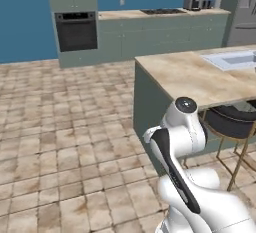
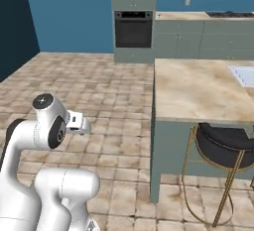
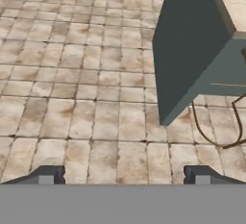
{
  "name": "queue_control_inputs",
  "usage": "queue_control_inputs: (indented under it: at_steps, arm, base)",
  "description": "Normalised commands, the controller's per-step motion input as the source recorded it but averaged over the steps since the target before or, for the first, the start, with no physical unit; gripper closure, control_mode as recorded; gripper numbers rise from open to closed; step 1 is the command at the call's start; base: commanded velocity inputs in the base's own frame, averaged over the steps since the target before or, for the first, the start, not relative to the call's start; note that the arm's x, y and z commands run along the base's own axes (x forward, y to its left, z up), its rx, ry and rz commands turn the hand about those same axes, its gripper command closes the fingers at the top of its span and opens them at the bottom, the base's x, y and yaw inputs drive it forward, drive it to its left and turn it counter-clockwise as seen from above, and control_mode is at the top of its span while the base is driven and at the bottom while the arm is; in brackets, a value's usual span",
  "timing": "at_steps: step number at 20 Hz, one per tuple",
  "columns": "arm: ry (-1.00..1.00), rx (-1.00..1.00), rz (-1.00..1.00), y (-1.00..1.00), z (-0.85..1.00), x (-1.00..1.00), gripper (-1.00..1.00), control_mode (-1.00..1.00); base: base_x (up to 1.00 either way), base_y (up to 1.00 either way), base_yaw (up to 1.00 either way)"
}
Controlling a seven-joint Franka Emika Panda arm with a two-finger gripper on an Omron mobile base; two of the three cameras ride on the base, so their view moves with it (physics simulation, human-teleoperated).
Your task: Take the fork and place it on the left side of the plate. Then take the spoon and place it on the right side of the plate. Make sure they're directly next to the plate.
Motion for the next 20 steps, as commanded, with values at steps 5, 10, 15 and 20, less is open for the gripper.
queue_control_inputs:
  at_steps: [5,10,15,20]
  arm:
    - [0.00,0.00,0.00,0.00,0.00,0.00,-1.00,1.00]
    - [0.00,0.00,0.00,0.00,0.00,0.00,-1.00,1.00]
    - [0.00,0.00,0.00,0.00,0.00,0.00,-1.00,1.00]
    - [0.00,0.00,0.00,0.00,0.00,0.00,-1.00,1.00]
  base:
    - [0.95,1.00,0.03]
    - [1.00,0.66,0.00]
    - [1.00,0.16,0.00]
    - [1.00,0.00,0.00]
